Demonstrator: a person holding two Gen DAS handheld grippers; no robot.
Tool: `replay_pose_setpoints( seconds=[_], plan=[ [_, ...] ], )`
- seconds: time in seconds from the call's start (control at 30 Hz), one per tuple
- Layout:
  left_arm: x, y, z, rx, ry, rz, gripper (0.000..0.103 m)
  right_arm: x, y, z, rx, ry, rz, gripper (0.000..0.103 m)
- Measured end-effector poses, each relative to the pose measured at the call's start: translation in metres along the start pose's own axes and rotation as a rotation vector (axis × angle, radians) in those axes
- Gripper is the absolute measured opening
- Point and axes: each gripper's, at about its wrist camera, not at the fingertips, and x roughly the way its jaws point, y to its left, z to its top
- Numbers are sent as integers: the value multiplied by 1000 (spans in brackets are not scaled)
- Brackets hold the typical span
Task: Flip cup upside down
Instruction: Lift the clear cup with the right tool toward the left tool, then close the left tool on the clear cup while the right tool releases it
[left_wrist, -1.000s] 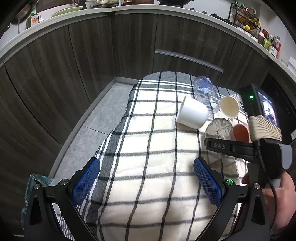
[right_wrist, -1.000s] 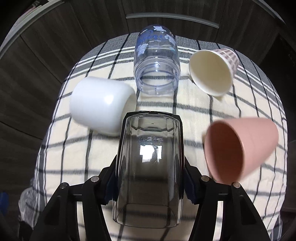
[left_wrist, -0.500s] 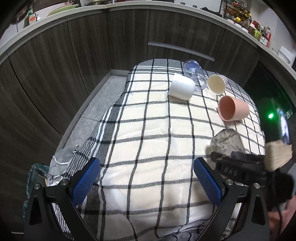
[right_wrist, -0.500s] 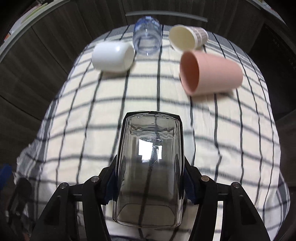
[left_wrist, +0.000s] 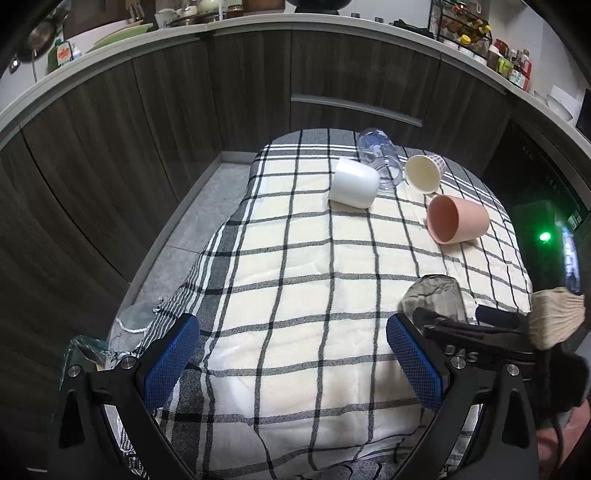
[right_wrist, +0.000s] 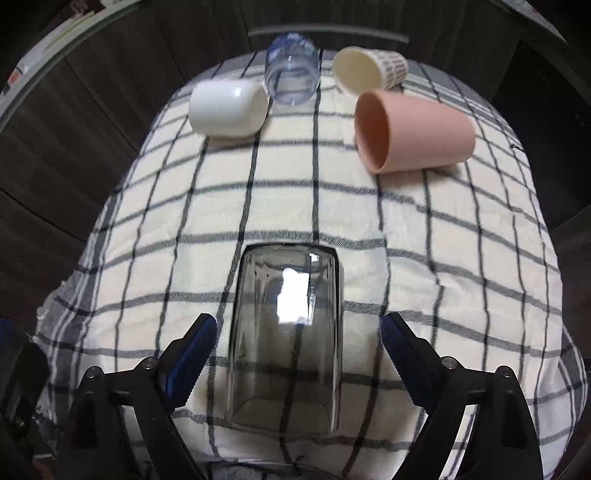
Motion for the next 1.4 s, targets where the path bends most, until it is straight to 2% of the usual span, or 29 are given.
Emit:
replay_pose_setpoints(
  seconds=[0.27, 0.5, 0.63, 0.73, 0.83, 1.07, 1.17, 1.27, 1.4],
  plan=[
    [5, -44, 13, 78, 31, -19, 103, -50, -42, 0, 95, -132, -10, 90],
    [35, -97, 19, 138, 143, -53, 103, -84, -94, -2, 182, -216, -69, 90],
    [60, -121, 25, 152, 255, -105, 102, -96, -118, -3, 220, -259, -97, 90],
    [84, -132, 32, 135, 381, -138, 102, -98, -132, -1, 256, -269, -80, 91],
    [110, -143, 39, 148, 506, -120, 100, -92, -141, 7, 283, -250, -39, 91],
    [154, -157, 46, 199, 733, -48, 96, -81, -142, 28, 298, -262, 23, 91],
    [165, -164, 46, 241, 776, -16, 87, -75, -145, 31, 318, -258, 56, 91],
    [176, -170, 40, 256, 824, -6, 72, -69, -149, 32, 335, -254, 77, 91],
    [180, -176, 35, 256, 832, -22, 61, -61, -153, 32, 352, -246, 91, 91]
  ],
)
